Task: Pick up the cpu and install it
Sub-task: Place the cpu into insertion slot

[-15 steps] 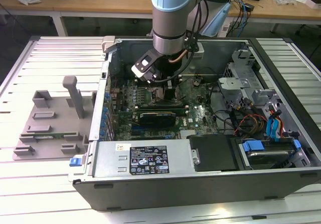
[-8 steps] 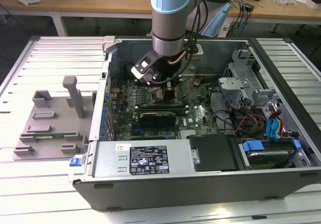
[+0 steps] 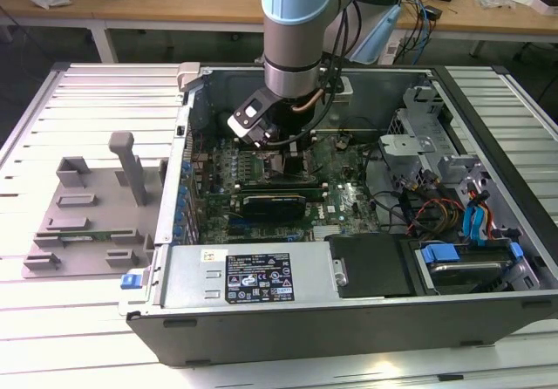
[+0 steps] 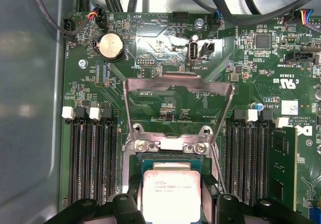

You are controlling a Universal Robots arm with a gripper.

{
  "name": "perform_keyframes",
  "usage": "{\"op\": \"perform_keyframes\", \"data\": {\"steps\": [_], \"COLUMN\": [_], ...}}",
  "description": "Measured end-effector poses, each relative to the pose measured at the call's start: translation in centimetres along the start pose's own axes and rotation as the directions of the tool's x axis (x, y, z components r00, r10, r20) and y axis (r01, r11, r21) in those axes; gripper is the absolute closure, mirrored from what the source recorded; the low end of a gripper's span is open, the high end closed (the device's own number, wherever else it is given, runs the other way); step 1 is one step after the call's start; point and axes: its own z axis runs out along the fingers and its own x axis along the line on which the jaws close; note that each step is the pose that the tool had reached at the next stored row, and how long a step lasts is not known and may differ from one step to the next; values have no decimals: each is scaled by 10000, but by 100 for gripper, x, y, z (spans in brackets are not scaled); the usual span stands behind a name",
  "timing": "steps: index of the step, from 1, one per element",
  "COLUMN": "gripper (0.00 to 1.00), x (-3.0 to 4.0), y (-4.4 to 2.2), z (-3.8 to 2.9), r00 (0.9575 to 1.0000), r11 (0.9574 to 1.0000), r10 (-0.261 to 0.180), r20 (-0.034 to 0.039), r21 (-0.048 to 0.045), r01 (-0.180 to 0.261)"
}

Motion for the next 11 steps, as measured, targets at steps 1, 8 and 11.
{"op": "perform_keyframes", "data": {"steps": [1,8,11], "gripper": [45,44,38], "x": [0,2,1], "y": [0,0,-1], "z": [0,22,-3], "r00": [10000,10000,10000], "r11": [10000,10000,10000], "r10": [0,0,1], "r20": [0,-15,47], "r21": [0,-4,-1], "r01": [0,0,-1]}}
